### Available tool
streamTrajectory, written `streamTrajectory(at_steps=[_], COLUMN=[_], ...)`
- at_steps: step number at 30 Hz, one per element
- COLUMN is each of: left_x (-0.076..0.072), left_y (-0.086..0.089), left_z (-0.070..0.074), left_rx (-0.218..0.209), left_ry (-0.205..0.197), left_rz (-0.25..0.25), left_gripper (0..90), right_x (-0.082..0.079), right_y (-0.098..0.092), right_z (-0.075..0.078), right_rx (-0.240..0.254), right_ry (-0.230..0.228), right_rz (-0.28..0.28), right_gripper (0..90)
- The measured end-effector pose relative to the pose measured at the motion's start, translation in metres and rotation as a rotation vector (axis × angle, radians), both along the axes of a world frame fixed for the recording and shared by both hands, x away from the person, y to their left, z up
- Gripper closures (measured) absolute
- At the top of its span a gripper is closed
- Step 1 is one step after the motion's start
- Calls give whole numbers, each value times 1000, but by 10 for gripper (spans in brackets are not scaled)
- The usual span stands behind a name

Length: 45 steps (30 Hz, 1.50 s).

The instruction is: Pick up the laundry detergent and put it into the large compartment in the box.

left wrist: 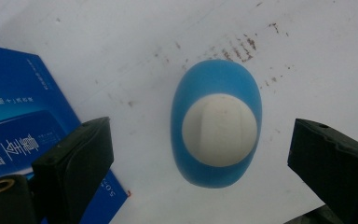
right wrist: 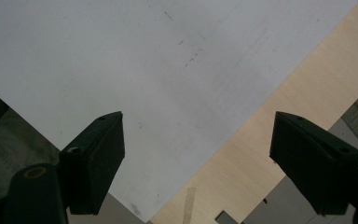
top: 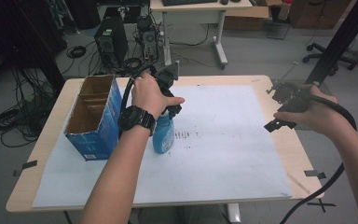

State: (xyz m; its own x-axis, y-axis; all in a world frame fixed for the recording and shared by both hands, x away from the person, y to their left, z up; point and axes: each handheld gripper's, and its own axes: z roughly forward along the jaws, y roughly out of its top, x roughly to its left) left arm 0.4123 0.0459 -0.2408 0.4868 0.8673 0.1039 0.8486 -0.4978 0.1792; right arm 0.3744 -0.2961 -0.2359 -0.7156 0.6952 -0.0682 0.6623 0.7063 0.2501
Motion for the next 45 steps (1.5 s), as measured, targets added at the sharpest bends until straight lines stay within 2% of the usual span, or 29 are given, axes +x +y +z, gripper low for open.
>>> streamTrajectory(at_steps=[24, 45], left_x=[2, 4], left_y=[-4, -6], left_z=[-18, -40], left_rx=[12, 19], left_ry=[31, 58], left_rz=[-2, -1], left_gripper=[70, 71], right_x=[0, 0], right_y=[-2, -1], right_z=[-3, -7], right_rx=[3, 2], right_ry=[7, 12], right_rz=[-5, -4], right_gripper=[177, 176])
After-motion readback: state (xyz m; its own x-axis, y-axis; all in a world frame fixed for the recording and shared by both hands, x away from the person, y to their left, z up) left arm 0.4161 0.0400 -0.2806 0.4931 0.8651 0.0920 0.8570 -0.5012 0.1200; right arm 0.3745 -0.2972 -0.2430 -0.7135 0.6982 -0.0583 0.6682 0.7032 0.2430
